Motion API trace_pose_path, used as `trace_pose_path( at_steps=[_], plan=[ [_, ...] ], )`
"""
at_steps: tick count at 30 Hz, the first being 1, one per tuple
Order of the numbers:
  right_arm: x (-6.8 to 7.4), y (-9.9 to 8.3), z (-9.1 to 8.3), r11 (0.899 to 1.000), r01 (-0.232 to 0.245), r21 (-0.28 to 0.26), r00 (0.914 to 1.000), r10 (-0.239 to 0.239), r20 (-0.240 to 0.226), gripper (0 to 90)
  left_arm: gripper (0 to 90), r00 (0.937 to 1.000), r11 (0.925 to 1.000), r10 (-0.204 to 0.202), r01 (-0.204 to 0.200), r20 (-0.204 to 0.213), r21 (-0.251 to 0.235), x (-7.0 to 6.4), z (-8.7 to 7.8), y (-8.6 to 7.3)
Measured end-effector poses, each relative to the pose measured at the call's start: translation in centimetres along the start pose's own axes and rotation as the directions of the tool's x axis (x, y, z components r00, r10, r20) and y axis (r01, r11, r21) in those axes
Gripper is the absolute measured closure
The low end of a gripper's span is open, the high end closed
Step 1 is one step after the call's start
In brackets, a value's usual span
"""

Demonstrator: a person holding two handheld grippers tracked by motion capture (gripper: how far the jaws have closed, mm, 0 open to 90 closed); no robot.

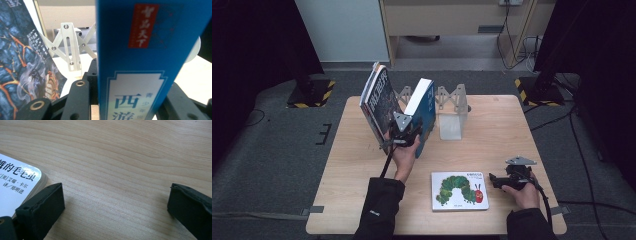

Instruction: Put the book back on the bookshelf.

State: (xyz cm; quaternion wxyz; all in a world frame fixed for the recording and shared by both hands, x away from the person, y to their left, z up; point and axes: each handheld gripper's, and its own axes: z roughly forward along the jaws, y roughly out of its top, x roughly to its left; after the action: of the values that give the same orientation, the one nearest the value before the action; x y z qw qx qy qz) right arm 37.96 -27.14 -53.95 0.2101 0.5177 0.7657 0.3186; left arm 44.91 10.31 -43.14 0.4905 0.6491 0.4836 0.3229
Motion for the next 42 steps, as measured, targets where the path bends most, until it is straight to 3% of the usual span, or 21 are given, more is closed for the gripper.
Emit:
trace_pose_path(
  at_steps=[12,18,21,26,42],
  plan=[
    [0.0,0.0,0.0,1.0,0.003,0.0,1.0,-0.003,0.0,1.1,60.2,0.9999,1.0,-0.007,0.007,0.012,-0.006,-0.5,1.8,0.5],
    [0.0,0.0,0.0,1.0,0.003,0.0,1.0,-0.003,-0.001,1.1,56.3,0.996,0.9995,-0.026,0.027,0.085,-0.016,0.2,1.0,-0.2],
    [0.0,0.0,0.0,1.0,0.001,0.0,1.0,-0.001,0.0,1.3,55.6,0.9946,0.9999,-0.011,0.012,0.103,-0.012,0.5,0.4,-0.6],
    [0.0,0.0,0.0,1.0,0.004,-0.001,1.0,-0.004,0.002,1.5,55.0,0.9893,0.9994,-0.031,0.033,0.142,-0.013,0.9,0.0,-1.0],
    [0.0,0.0,0.0,1.0,0.003,-0.001,1.0,-0.003,0.002,1.5,57.5,0.9956,0.9994,-0.023,0.021,0.091,0.026,-0.2,1.8,0.1]
  ],
)
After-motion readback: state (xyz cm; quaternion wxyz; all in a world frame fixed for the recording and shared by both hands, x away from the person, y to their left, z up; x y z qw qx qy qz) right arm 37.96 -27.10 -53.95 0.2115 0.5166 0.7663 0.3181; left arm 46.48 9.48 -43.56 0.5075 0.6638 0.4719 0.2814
